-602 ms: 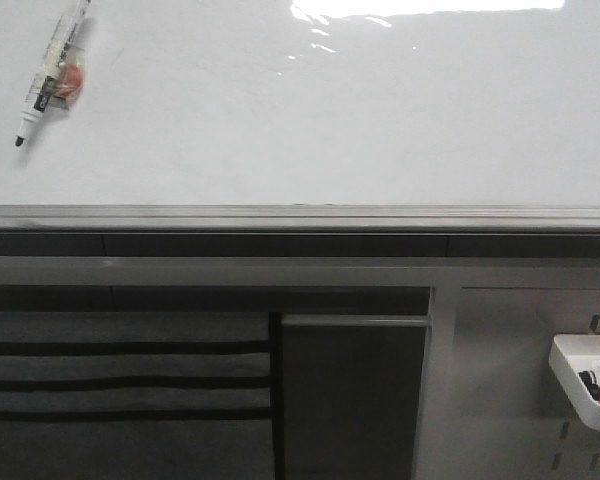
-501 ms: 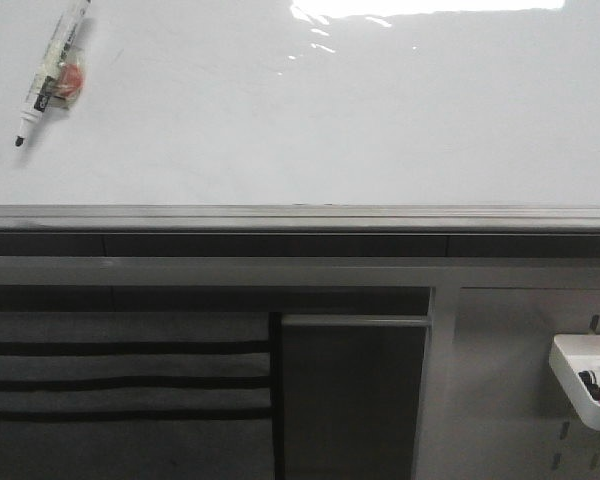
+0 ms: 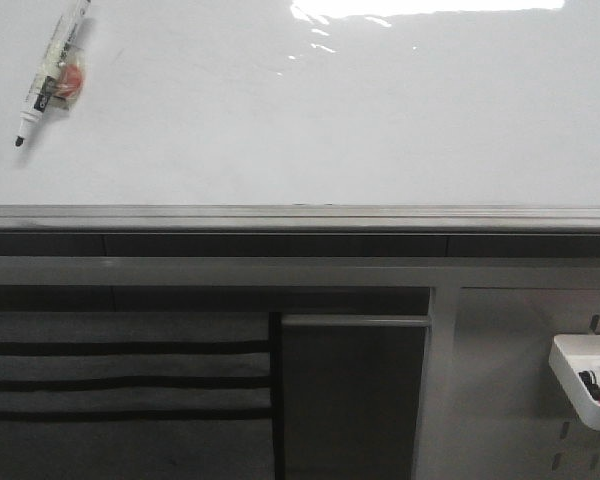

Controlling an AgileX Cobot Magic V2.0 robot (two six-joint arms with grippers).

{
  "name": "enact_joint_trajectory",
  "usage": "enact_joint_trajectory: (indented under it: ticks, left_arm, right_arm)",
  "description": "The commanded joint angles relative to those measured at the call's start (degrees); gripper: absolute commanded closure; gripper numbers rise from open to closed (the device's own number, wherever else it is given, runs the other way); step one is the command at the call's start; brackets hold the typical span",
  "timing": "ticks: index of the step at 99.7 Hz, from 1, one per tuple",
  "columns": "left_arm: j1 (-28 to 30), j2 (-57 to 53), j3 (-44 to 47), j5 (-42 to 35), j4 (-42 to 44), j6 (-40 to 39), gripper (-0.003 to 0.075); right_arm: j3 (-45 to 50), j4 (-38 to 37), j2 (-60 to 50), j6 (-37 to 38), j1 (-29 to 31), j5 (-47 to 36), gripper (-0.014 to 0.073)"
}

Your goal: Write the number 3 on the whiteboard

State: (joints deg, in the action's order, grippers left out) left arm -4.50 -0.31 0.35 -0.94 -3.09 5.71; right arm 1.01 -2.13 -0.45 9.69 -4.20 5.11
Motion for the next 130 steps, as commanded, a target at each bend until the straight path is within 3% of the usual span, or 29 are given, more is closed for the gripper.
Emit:
enact_joint_trajectory:
  ticks: [1,26,63,76,98,130]
  left_arm:
    - [0.15,-1.81,0.17,-4.28,0.01,-0.54,0.0738]
    - [0.15,-1.81,0.17,-4.28,0.01,-0.54,0.0738]
    - [0.15,-1.81,0.05,-4.62,-0.84,-0.54,0.0738]
    - [0.15,-1.81,-2.73,-4.41,-4.85,-0.54,0.0738]
    - [0.15,0.48,-16.42,8.75,-5.6,-0.54,0.0738]
    - [0.15,15.4,-33.62,22.12,-3.59,-0.54,0.0738]
  right_arm:
    - [1.2,-0.13,-1.31,-0.28,0.36,-4.48,0.0668]
    - [1.2,-5.33,-1.31,-1.13,0.36,-4.76,0.0668]
    - [1.2,-5.35,-1.31,-1.13,0.36,-5.11,0.0668]
    - [-0.39,-4.53,-1.2,-1.13,0.36,-5.43,0.0668]
    - [-10.8,-1.53,1.94,-1.13,0.25,4.08,0.0668]
    - [-26.98,-1.63,17.44,-7.09,0.16,7.65,0.0668]
